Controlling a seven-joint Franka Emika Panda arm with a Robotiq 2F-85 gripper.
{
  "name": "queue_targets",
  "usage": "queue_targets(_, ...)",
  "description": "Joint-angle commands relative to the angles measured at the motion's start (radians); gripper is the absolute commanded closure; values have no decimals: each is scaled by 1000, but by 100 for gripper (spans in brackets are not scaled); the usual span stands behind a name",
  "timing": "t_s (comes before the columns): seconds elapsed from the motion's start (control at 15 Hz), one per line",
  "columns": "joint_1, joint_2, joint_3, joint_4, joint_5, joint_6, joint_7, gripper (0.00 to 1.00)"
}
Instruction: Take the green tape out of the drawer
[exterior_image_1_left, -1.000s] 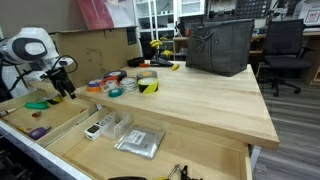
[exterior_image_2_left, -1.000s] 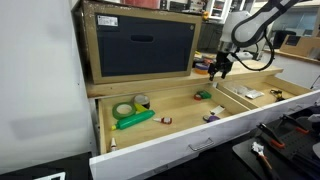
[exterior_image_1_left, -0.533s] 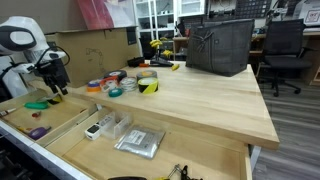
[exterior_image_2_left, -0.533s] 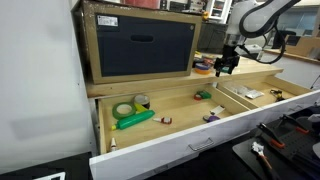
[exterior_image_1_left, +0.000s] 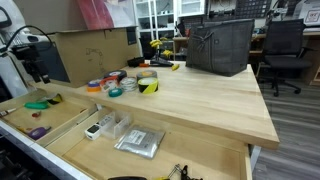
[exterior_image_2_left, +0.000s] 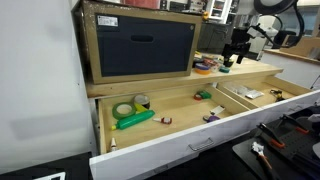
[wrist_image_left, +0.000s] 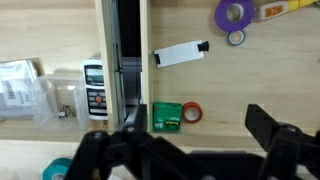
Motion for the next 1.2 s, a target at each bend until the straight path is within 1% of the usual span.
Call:
queue_targets(0.0, 5, -112, 23, -43, 49, -65, -15, 0)
queue_targets(0.33, 10, -192, 44, -51, 96, -137, -2, 0)
queue_targets(0.4, 3, -257, 27, -62, 104, -191, -30, 0)
queue_targets(0.6, -3, -326, 24, -40, 111, -286, -20, 0)
queue_targets(0.73, -9, -391, 9, -24, 117, -365, -30, 0)
queue_targets(1.0, -21, -468, -1, 35, 122, -500, -31, 0)
queue_targets(1.13, -28, -478, 3, 75, 118, -539, -27, 0)
